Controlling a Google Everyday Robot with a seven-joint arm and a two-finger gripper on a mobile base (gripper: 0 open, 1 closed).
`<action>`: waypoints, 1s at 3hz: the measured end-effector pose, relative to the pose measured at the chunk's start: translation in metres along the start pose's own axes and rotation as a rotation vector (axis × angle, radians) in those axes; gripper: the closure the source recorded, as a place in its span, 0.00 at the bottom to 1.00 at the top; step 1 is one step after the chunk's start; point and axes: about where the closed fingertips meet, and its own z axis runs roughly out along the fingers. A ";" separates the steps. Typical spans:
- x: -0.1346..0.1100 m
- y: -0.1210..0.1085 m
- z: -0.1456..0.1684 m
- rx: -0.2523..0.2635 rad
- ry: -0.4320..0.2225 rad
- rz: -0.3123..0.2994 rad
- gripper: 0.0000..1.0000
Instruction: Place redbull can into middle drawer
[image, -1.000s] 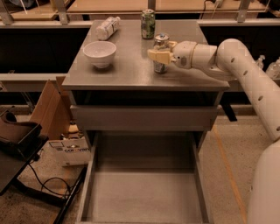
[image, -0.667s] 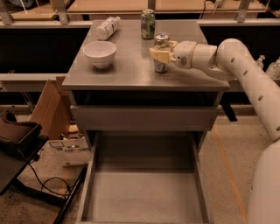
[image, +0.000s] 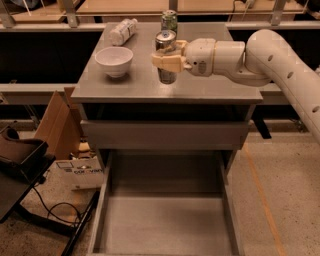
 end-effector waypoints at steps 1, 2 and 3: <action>-0.008 0.050 -0.006 -0.020 0.004 0.012 1.00; 0.050 0.101 -0.027 -0.018 0.033 0.065 1.00; 0.129 0.125 -0.061 0.057 0.087 0.132 1.00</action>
Offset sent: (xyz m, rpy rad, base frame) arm -0.1453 -0.0153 -0.1105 -0.0344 0.1219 0.0009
